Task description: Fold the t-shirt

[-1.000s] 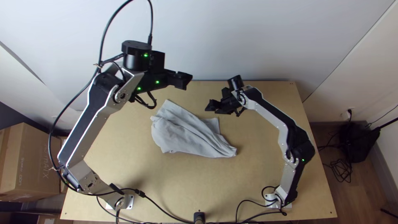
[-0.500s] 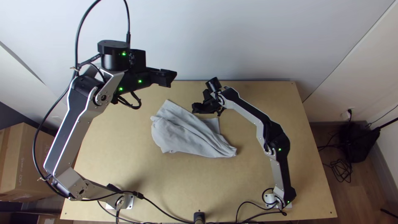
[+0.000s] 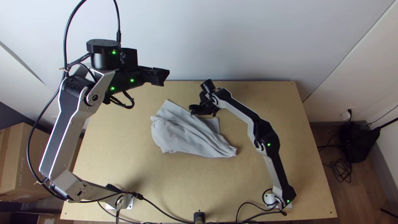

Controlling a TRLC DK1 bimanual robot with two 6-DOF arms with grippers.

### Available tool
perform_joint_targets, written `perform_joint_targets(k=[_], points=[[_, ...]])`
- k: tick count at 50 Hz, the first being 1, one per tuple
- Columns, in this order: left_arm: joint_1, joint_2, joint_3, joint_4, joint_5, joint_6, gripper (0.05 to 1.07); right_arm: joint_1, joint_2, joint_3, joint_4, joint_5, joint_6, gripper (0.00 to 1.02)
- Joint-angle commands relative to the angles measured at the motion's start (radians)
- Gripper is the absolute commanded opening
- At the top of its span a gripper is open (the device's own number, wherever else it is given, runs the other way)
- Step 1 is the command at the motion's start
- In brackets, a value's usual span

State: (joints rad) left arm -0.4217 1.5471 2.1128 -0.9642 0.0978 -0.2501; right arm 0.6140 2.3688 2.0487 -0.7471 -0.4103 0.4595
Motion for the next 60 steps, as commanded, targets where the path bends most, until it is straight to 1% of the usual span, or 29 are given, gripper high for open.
perform_joint_targets(k=[1, 3, 8, 11, 12, 15, 17, 22, 27, 44, 60], points=[[0.009, -0.039, -0.027, -0.013, 0.014, 0.012, 1.03, 0.020, 0.033, 0.022, -0.021, 0.002, -0.004, 0.57], [0.015, -0.041, -0.030, -0.013, 0.014, 0.012, 1.03, 0.024, 0.040, 0.022, -0.026, 0.002, -0.002, 0.57], [0.017, -0.045, -0.031, -0.013, 0.014, 0.012, 1.03, 0.038, 0.053, 0.022, -0.029, 0.002, -0.004, 0.38], [0.018, -0.047, -0.034, -0.015, 0.014, 0.012, 1.03, 0.046, 0.063, 0.022, -0.029, 0.002, -0.007, 0.36], [0.020, -0.047, -0.034, -0.015, 0.014, 0.012, 1.03, 0.049, 0.064, 0.022, -0.029, 0.002, -0.012, 0.33], [0.023, -0.050, -0.037, -0.015, 0.014, 0.012, 1.03, 0.052, 0.063, 0.028, -0.029, 0.004, -0.019, 0.14], [0.027, -0.051, -0.039, -0.015, 0.014, 0.012, 1.03, 0.052, 0.056, 0.037, -0.029, 0.016, -0.019, 0.02], [0.044, -0.056, -0.057, -0.021, 0.014, 0.014, 1.03, 0.044, 0.004, 0.036, -0.029, 0.027, -0.018, 0.02], [0.052, -0.070, -0.109, -0.022, 0.014, 0.026, 1.03, 0.015, -0.074, 0.028, -0.029, 0.030, -0.018, 0.02], [0.050, -0.093, -0.240, -0.004, 0.014, 0.041, 1.03, -0.128, -0.401, -0.101, -0.029, 0.034, -0.012, 0.02], [0.058, -0.139, -0.485, 0.114, 0.014, 0.077, 1.03, -0.278, -0.703, -0.254, -0.029, 0.077, -0.007, 0.02]])
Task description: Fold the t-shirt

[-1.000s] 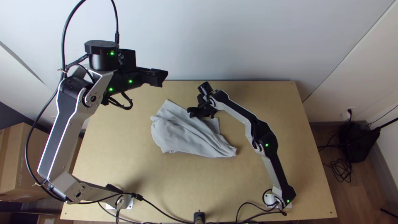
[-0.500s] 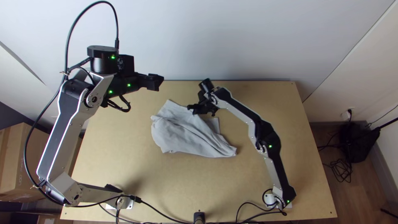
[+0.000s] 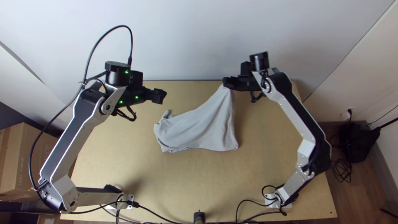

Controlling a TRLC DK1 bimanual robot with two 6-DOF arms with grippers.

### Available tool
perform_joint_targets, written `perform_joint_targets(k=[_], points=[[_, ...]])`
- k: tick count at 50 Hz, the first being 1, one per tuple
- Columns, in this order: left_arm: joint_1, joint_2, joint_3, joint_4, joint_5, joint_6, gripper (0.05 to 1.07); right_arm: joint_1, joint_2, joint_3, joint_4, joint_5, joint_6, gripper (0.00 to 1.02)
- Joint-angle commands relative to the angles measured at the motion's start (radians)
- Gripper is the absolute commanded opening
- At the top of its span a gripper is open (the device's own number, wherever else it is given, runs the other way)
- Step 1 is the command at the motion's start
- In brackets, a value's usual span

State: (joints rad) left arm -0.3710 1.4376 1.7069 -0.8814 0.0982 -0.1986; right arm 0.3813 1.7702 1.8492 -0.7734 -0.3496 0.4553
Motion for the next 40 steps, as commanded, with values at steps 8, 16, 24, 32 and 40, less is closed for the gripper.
perform_joint_targets(k=[8, 16, 24, 32, 40], points=[[0.007, -0.036, -0.171, 0.104, 0.017, 0.028, 1.03, -0.151, -0.264, -0.140, -0.013, 0.021, 0.013, 0.02], [-0.002, -0.023, -0.268, 0.226, 0.017, 0.028, 1.03, -0.268, -0.385, -0.222, -0.032, 0.021, 0.010, 0.02], [-0.016, 0.053, -0.296, 0.274, 0.017, 0.027, 1.03, -0.377, -0.463, -0.309, -0.044, 0.021, 0.003, 0.02], [-0.063, 0.156, -0.286, 0.283, 0.017, 0.025, 1.03, -0.455, -0.517, -0.377, -0.046, 0.021, 0.003, 0.02], [-0.112, 0.247, -0.290, 0.277, 0.003, 0.036, 1.03, -0.502, -0.537, -0.395, -0.047, 0.021, 0.011, 0.02]])
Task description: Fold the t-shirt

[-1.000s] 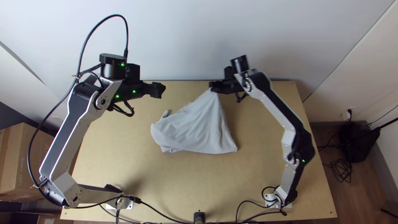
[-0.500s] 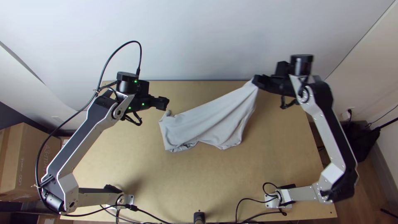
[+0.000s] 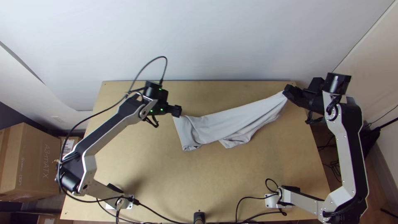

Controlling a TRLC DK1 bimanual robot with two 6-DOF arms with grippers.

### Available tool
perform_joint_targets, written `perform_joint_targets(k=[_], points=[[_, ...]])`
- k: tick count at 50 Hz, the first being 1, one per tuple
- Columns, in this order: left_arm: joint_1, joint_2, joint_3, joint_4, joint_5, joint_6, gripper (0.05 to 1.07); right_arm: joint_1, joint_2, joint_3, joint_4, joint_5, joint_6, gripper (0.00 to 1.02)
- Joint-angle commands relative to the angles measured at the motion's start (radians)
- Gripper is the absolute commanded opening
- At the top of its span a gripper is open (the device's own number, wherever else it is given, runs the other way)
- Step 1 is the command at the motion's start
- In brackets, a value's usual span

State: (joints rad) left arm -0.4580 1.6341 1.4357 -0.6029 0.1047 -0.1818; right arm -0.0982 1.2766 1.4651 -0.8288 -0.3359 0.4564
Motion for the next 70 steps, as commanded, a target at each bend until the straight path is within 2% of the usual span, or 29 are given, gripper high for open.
perform_joint_targets(k=[1, 23, 24, 29, 30, 34, 37, 45, 60, 70], points=[[-0.030, 0.064, -0.018, -0.001, -0.008, 0.019, 1.03, -0.023, -0.046, -0.012, 0.008, 0.008, 0.010, 0.02], [-0.019, 0.259, 0.017, -0.026, -0.043, 0.012, 1.01, -0.026, -0.118, -0.068, -0.001, 0.008, 0.027, 0.02], [-0.021, 0.263, 0.015, -0.026, -0.043, 0.012, 0.99, -0.026, -0.122, -0.068, -0.003, 0.008, 0.028, 0.02], [-0.021, 0.279, -0.001, 0.005, -0.042, -0.007, 0.80, -0.024, -0.135, -0.069, -0.003, 0.008, 0.038, 0.02], [-0.021, 0.279, -0.006, 0.012, -0.039, -0.013, 0.73, -0.024, -0.137, -0.069, -0.004, 0.008, 0.038, 0.02], [-0.021, 0.253, -0.037, 0.077, -0.030, -0.033, 0.38, -0.024, -0.146, -0.071, -0.009, 0.008, 0.038, 0.02], [-0.018, 0.228, -0.047, 0.106, -0.025, -0.045, 0.07, -0.024, -0.152, -0.072, -0.012, 0.008, 0.038, 0.02], [0.009, 0.161, -0.023, 0.094, -0.022, -0.048, 0.08, -0.024, -0.158, -0.068, -0.010, 0.008, 0.038, 0.02], [0.162, 0.036, 0.215, -0.069, -0.020, -0.042, 0.08, -0.021, -0.115, 0.020, 0.014, 0.011, 0.008, 0.02], [0.242, -0.039, 0.390, -0.135, -0.020, -0.056, 0.08, 0.051, -0.099, 0.192, 0.023, 0.011, -0.015, 0.02]])
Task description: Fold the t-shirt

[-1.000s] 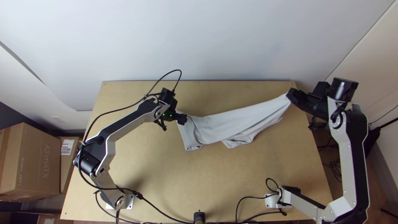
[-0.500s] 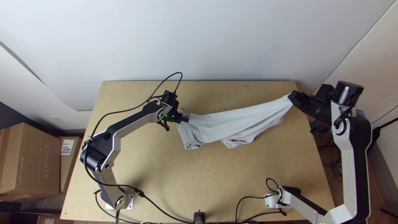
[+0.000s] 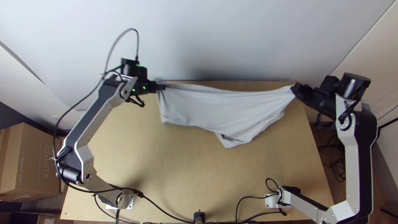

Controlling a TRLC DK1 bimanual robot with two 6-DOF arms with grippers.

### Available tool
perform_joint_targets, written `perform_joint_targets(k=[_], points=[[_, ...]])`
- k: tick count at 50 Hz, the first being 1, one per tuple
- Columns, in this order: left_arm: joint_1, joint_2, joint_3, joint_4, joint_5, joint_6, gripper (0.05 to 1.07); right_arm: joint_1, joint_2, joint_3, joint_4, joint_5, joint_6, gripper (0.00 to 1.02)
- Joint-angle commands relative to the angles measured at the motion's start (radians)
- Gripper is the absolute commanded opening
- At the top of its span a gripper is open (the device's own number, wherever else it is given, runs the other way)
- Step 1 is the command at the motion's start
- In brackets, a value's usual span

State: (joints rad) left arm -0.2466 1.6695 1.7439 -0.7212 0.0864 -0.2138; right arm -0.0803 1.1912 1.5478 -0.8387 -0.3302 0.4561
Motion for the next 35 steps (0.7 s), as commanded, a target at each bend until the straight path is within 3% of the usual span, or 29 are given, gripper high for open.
perform_joint_targets(k=[1, 8, 14, 30, 35], points=[[0.038, -0.086, 0.089, -0.018, -0.002, -0.030, 0.08, 0.039, -0.021, 0.113, 0.041, 0.005, -0.013, 0.02], [0.043, -0.148, 0.045, -0.100, -0.002, -0.041, 0.08, 0.079, -0.065, 0.035, 0.044, 0.003, 0.000, 0.02], [0.007, -0.189, -0.132, -0.152, 0.003, -0.030, 0.08, 0.108, -0.081, -0.083, -0.017, 0.003, -0.004, 0.02], [-0.209, -0.241, -0.610, -0.236, 0.049, 0.126, 0.08, 0.105, -0.065, -0.134, -0.057, 0.005, -0.037, 0.02], [-0.280, -0.283, -0.679, -0.288, 0.138, 0.200, 0.08, 0.096, -0.045, -0.120, -0.057, 0.005, -0.045, 0.02]])
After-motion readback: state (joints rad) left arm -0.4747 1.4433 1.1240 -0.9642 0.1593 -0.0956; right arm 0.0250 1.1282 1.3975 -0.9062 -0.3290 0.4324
